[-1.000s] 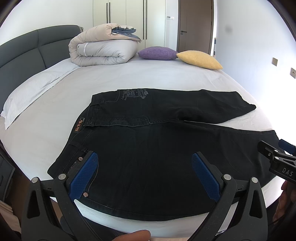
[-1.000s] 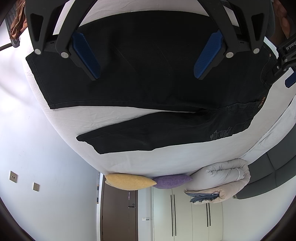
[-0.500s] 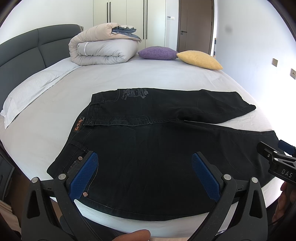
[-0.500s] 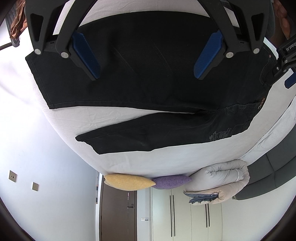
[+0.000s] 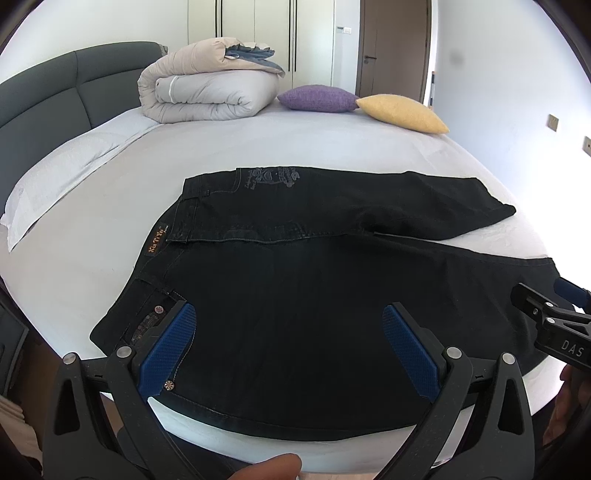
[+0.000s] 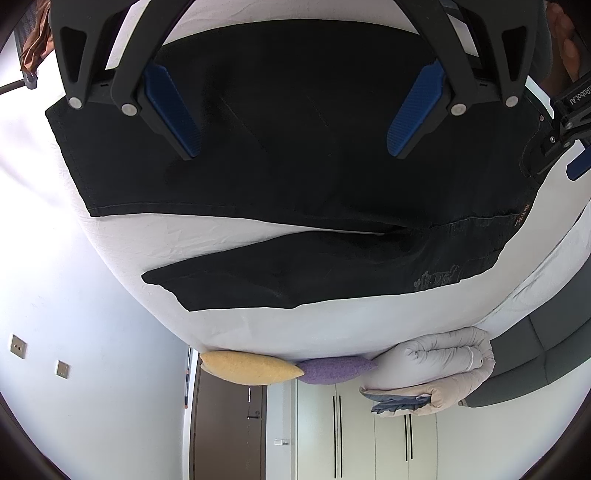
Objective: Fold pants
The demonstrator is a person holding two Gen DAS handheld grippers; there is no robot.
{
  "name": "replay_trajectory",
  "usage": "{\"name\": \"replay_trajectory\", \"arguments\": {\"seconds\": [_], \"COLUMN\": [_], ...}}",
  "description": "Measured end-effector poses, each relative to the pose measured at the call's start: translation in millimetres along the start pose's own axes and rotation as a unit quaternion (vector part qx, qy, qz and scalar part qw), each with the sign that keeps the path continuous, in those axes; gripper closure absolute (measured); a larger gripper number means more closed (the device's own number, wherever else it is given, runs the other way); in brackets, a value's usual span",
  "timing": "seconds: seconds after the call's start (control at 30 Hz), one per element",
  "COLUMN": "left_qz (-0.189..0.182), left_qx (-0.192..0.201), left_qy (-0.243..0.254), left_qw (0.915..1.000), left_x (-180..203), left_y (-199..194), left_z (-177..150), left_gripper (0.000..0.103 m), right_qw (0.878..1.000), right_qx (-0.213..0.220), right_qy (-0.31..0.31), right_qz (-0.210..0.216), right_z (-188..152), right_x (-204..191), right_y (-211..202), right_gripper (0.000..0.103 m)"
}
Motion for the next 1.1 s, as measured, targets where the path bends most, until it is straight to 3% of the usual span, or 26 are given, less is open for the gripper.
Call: {"name": "replay_trajectory", "arguments": {"seconds": [0.23, 0.33, 0.47, 0.6, 0.7, 0.8, 0.9, 0.93, 1.03, 1.1], "left_qz": [-0.013, -0.032, -0.06, -0.041, -0.014, -0.015, -0.049, -0.068, -0.099, -0.116], "left_qx": [-0.006, -0.015, -0.011, 0.03, -0.013, -0.001, -0.006, -0.021, -0.079, -0.097], "left_qy": [0.003, 0.013, 0.025, 0.048, 0.093, 0.112, 0.182, 0.215, 0.269, 0.284], "left_qw": [0.9999, 0.9993, 0.9978, 0.9976, 0.9955, 0.9936, 0.9821, 0.9741, 0.9548, 0.9469], "left_x": [-2, -5, -16, -34, -48, -63, -60, -56, -45, -41], "left_y": [22, 43, 79, 108, 148, 187, 234, 255, 299, 324], "left_z": [2, 13, 50, 90, 113, 153, 189, 199, 206, 214], "left_gripper": [0.0, 0.0, 0.0, 0.0, 0.0, 0.0, 0.0, 0.0, 0.0, 0.0], "right_qw": [1.0, 0.998, 0.995, 0.987, 0.978, 0.969, 0.958, 0.953, 0.944, 0.94], "right_qx": [-0.022, -0.032, -0.035, -0.038, -0.047, -0.062, -0.086, -0.094, -0.103, -0.108], "right_qy": [-0.017, -0.028, -0.056, -0.11, -0.146, -0.171, -0.193, -0.202, -0.226, -0.235], "right_qz": [0.012, 0.036, 0.08, 0.11, 0.141, 0.169, 0.195, 0.205, 0.217, 0.224], "right_z": [3, 10, 27, 49, 63, 76, 82, 84, 87, 88], "right_x": [-3, -5, -13, -25, -31, -32, -31, -31, -30, -29], "right_y": [21, 33, 45, 56, 65, 77, 89, 94, 103, 110], "right_gripper": [0.0, 0.0, 0.0, 0.0, 0.0, 0.008, 0.021, 0.025, 0.029, 0.03]}}
Point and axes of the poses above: each gripper's, at about its wrist camera, not at the fingertips, and y roughly the way its jaws point, x to its right, z to its top, the point moved 10 cm from there along y, roughly the way its jaws point, and after that the axes turned 13 degrees about z, right-handed, at the moved point
